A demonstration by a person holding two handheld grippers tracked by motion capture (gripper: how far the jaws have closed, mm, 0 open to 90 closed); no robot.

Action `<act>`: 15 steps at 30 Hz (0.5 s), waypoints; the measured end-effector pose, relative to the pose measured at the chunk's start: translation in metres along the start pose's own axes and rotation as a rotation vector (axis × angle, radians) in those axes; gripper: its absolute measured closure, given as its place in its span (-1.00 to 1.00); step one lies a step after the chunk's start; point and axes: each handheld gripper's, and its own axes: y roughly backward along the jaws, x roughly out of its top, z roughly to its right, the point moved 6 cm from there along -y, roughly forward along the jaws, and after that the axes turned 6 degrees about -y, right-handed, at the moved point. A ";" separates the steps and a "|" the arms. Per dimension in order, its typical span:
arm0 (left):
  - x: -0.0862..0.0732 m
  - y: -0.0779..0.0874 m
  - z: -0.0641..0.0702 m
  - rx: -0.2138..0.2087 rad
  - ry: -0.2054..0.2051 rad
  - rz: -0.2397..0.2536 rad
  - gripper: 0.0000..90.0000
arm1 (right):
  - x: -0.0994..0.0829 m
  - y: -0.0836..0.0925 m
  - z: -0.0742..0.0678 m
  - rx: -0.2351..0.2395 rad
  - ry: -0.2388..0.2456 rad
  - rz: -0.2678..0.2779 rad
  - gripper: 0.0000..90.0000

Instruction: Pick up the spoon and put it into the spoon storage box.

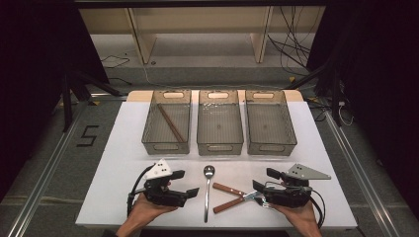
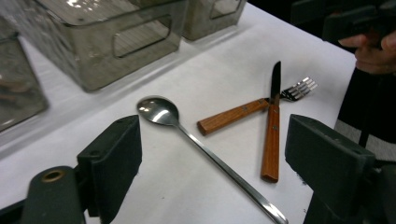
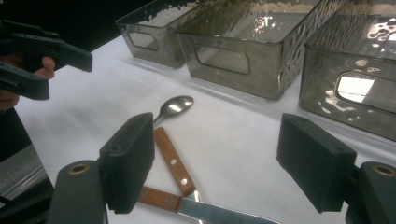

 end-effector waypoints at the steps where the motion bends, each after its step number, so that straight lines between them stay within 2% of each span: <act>1: 0.000 -0.002 0.002 -0.010 -0.006 -0.006 -0.55 | 0.000 0.000 0.000 0.000 0.001 0.000 -0.37; 6: 0.001 -0.010 0.012 -0.050 -0.035 -0.028 -0.38 | 0.000 0.000 -0.001 0.001 0.002 -0.003 -0.37; 11: -0.001 -0.021 0.021 -0.083 -0.073 -0.081 -0.07 | 0.001 -0.001 -0.003 0.002 0.006 -0.003 -0.36; 15: -0.005 -0.030 0.026 -0.099 -0.088 -0.114 0.18 | 0.001 -0.001 -0.004 0.002 0.009 -0.003 -0.36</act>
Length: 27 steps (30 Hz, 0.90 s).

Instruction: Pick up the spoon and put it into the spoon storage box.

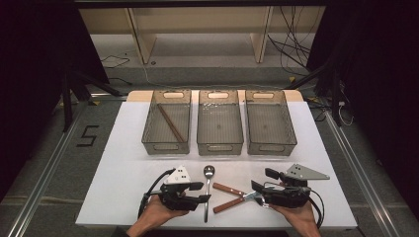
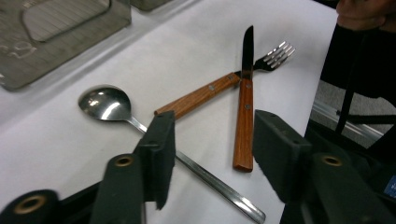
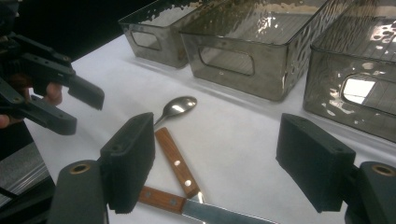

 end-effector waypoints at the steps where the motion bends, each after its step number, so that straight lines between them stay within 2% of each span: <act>1: -0.001 -0.002 0.001 0.000 -0.005 -0.007 0.25 | 0.000 0.000 0.000 0.000 0.001 0.000 -0.36; 3: -0.003 -0.008 0.002 0.015 -0.032 -0.046 0.39 | 0.000 0.000 0.000 0.001 -0.002 0.001 -0.36; 9: -0.007 -0.023 0.006 0.002 -0.053 -0.119 0.77 | 0.000 0.001 0.000 0.000 0.000 0.002 -0.36; 12: -0.009 -0.028 0.006 -0.011 -0.053 -0.134 0.89 | 0.000 0.001 0.000 0.001 0.002 0.003 -0.36; 16: -0.012 -0.033 0.007 -0.017 -0.053 -0.155 0.97 | 0.000 0.001 0.000 0.001 0.000 0.002 -0.36; 27: -0.016 -0.044 0.007 -0.028 -0.051 -0.189 0.97 | 0.001 0.000 -0.002 0.004 0.005 0.003 -0.36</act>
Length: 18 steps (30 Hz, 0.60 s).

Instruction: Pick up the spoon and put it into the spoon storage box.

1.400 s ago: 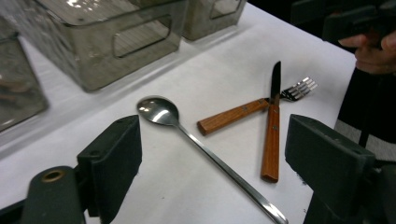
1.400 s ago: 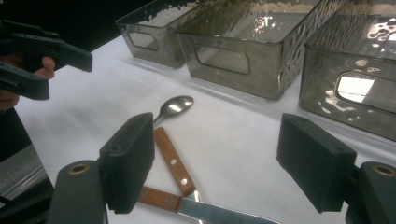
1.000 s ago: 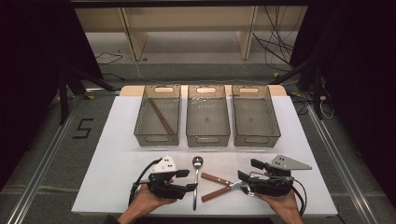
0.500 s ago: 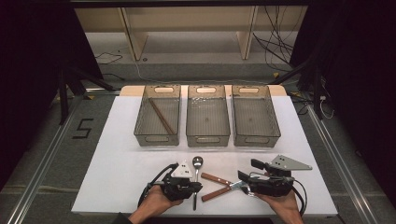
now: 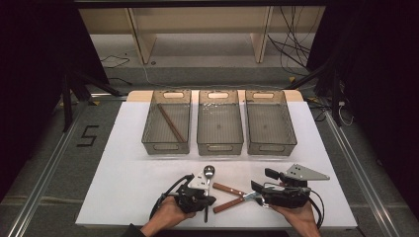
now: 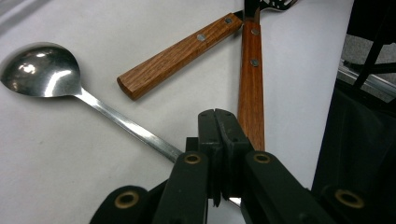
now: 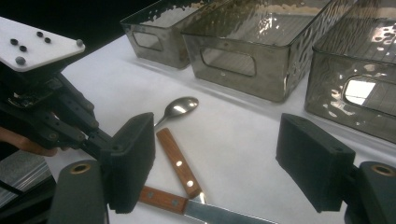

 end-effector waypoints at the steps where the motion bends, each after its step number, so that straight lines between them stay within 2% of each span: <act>1: 0.000 -0.001 0.000 -0.001 -0.002 -0.006 0.97 | 0.000 0.000 0.000 0.000 0.000 0.000 -0.36; 5: -0.003 -0.003 0.001 -0.006 -0.002 -0.038 0.97 | 0.000 0.001 0.000 0.000 -0.002 0.000 -0.36; 12: -0.003 -0.002 0.000 -0.011 -0.002 -0.059 0.97 | 0.000 0.001 0.000 0.000 0.001 -0.001 -0.36; 18: -0.008 0.005 -0.007 0.009 0.008 -0.100 0.97 | 0.000 0.001 0.000 -0.001 0.001 0.000 -0.36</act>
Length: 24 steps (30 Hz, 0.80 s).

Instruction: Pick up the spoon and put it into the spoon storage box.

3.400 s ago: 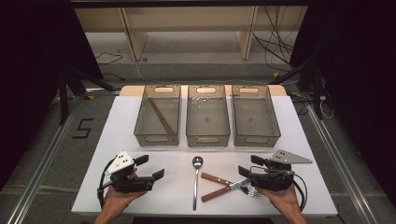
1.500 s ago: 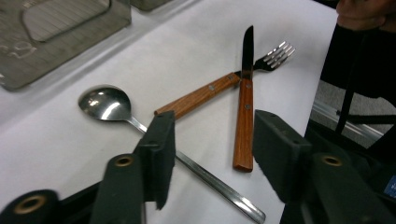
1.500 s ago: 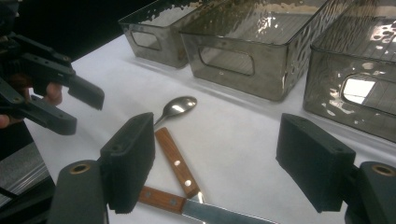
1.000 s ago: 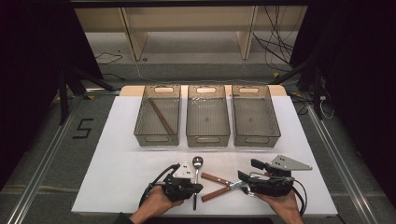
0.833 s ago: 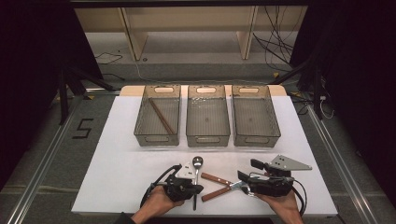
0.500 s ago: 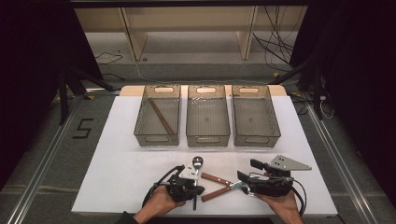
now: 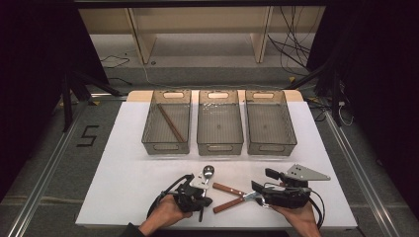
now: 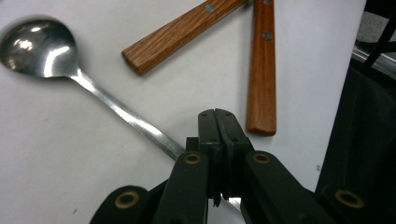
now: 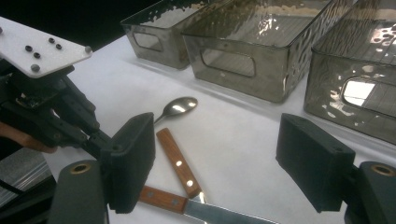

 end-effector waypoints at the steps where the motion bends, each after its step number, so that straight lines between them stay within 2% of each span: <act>1: -0.001 0.001 -0.001 0.009 -0.004 -0.008 0.97 | 0.000 0.000 0.000 0.000 0.000 0.000 -0.36; 7: -0.010 0.012 -0.014 0.035 0.009 -0.060 0.97 | 0.000 0.000 0.000 -0.001 -0.001 0.001 -0.36; 16: -0.025 0.028 -0.037 0.081 0.055 -0.112 0.97 | 0.000 0.001 0.001 -0.001 0.000 0.001 -0.36; 18: -0.028 0.031 -0.043 0.113 0.051 -0.128 0.97 | 0.000 0.001 0.001 -0.002 0.002 0.001 -0.36; 24: -0.036 0.040 -0.061 0.176 0.084 -0.145 0.97 | 0.000 0.001 0.001 -0.002 0.002 0.001 -0.36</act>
